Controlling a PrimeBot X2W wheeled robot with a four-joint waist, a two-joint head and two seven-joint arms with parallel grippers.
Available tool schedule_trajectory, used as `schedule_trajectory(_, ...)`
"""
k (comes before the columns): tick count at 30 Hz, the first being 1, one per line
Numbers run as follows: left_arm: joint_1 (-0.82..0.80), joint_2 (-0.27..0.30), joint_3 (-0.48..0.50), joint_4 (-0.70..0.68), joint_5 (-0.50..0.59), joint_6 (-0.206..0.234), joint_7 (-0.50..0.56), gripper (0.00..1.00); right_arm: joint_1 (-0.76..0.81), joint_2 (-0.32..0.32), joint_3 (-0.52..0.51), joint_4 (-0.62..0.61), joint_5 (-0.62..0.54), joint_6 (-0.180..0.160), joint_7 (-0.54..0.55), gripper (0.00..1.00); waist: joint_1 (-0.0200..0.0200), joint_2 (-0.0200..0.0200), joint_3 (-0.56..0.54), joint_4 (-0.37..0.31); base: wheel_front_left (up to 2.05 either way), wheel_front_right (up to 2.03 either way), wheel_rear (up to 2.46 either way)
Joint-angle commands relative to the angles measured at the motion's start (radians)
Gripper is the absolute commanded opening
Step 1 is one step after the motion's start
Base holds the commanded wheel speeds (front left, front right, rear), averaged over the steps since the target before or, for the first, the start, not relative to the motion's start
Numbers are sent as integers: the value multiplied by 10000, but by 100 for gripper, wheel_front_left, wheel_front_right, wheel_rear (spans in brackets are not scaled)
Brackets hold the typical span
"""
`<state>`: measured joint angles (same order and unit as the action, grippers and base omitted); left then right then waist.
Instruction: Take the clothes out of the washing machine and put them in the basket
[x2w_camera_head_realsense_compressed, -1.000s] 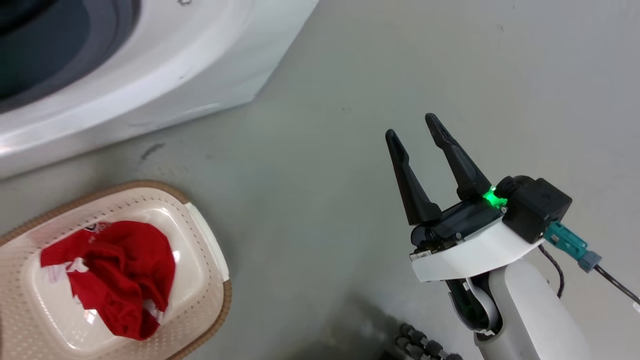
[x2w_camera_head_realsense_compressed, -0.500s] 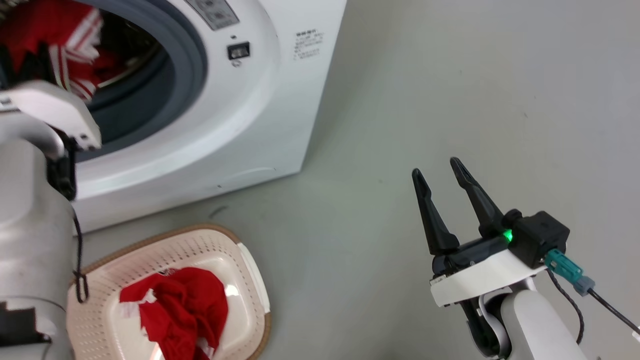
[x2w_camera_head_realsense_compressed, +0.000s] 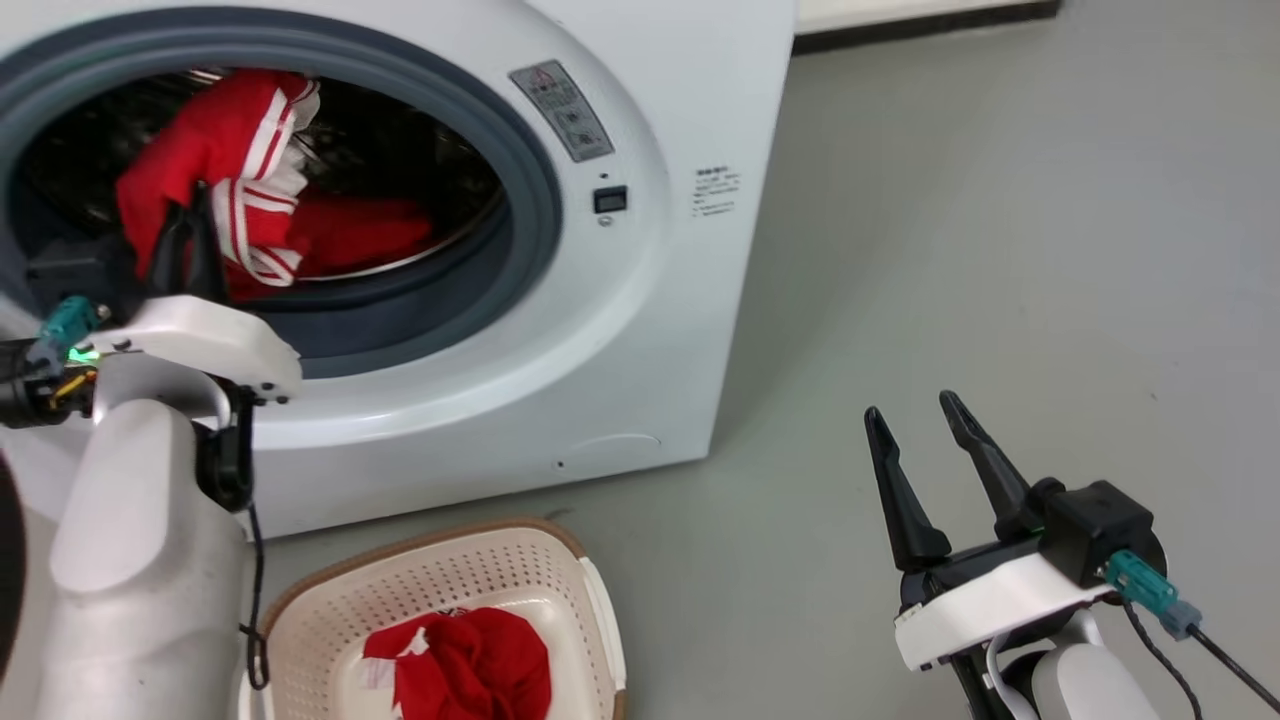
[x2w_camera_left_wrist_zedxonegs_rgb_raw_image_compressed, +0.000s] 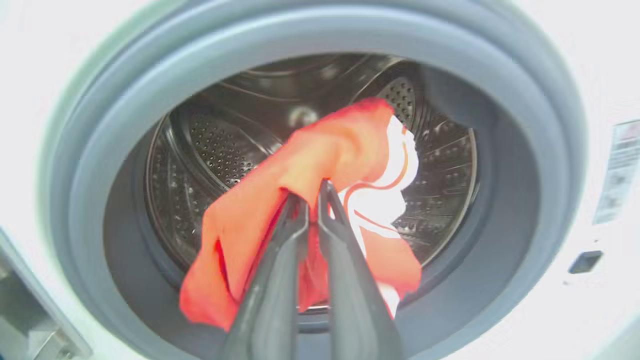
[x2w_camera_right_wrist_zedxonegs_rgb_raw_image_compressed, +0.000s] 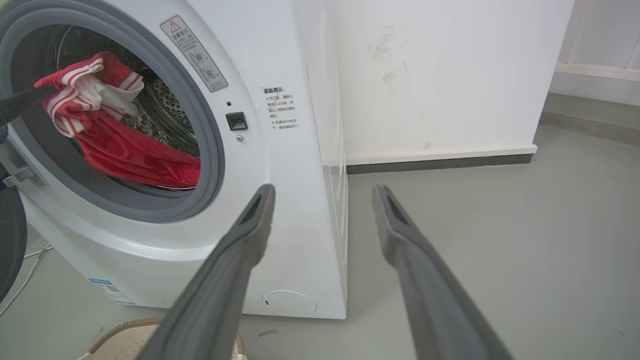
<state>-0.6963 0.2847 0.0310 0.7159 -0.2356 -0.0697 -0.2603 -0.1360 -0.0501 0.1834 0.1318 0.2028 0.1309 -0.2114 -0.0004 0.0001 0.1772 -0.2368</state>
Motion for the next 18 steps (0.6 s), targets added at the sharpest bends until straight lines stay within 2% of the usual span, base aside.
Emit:
schedule_trajectory(1,295,-142,-6,-354,37,-80,-64,0,194,0,-38,-85,-70,-3,76,100,4,-1,-467,435,0,0,0)
schedule_trajectory(7,1302,-549,104,-1946,125,-174,-58,0,502,-3,-115,-363,-143,-3,327,100,4,-1,-951,792,0,0,0)
schedule_trajectory(18,3677,-1238,27,-6201,319,260,-46,0,813,-3,-280,-815,-180,-3,592,100,4,-1,-1224,1061,0,0,0)
